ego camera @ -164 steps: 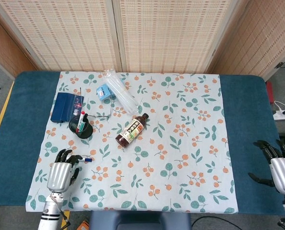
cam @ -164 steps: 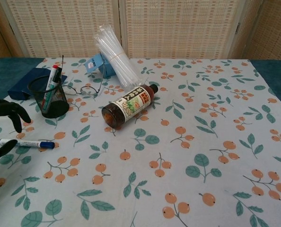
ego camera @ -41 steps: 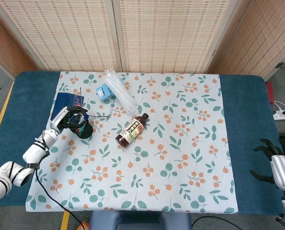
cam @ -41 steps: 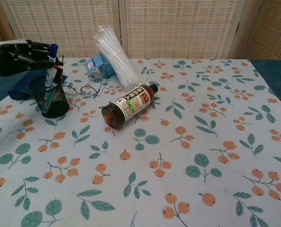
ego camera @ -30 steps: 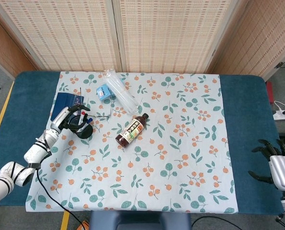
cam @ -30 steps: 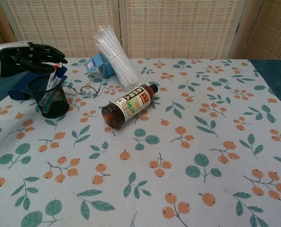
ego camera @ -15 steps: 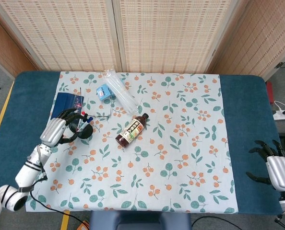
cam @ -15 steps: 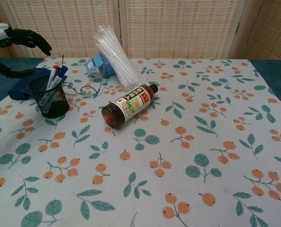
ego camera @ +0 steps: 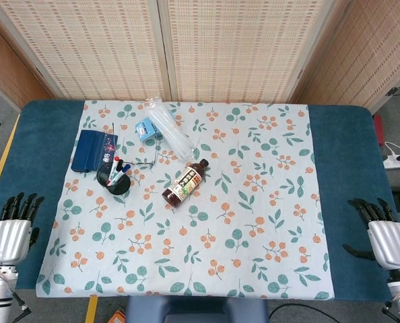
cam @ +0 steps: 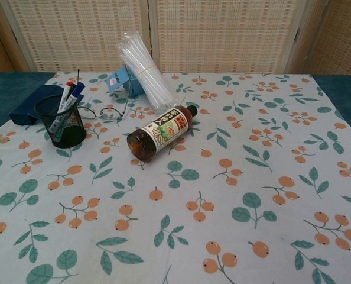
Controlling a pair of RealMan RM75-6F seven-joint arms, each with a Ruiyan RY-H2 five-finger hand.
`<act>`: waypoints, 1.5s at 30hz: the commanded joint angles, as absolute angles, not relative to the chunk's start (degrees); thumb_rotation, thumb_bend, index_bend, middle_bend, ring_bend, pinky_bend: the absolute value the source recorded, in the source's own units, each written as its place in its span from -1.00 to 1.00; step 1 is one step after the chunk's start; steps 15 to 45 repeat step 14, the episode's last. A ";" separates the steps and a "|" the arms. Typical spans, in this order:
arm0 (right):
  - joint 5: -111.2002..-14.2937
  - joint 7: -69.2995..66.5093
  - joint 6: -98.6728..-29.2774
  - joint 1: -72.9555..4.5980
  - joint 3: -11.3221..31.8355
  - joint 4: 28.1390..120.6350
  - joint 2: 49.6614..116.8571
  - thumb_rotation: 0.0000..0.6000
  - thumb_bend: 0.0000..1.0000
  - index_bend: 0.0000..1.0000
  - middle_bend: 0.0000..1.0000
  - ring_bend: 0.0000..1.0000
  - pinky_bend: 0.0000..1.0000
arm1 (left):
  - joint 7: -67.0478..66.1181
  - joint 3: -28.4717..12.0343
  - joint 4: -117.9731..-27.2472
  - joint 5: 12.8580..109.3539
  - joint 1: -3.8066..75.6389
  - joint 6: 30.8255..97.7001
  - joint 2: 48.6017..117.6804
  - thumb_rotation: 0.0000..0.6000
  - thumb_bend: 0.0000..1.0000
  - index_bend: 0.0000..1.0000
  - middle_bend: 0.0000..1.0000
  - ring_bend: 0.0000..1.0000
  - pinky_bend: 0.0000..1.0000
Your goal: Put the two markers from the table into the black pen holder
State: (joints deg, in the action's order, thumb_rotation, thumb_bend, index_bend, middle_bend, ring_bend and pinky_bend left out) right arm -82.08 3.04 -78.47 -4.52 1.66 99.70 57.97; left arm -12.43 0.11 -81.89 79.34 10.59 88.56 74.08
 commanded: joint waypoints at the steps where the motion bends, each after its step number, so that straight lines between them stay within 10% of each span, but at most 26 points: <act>1: -79.83 5.17 -77.92 -4.60 2.32 100.55 58.21 1.00 -1.00 -0.73 -0.79 -0.76 -1.00 | -11.97 0.18 -80.62 74.79 7.19 87.39 72.64 1.00 -0.32 -0.73 -0.88 -1.00 -0.84; 45: -77.77 6.88 -76.09 -5.57 2.66 100.43 58.94 1.00 -1.00 -0.73 -0.79 -0.76 -1.00 | -9.48 -0.85 -80.04 75.65 6.88 84.16 72.27 1.00 -0.32 -0.73 -0.86 -1.00 -0.84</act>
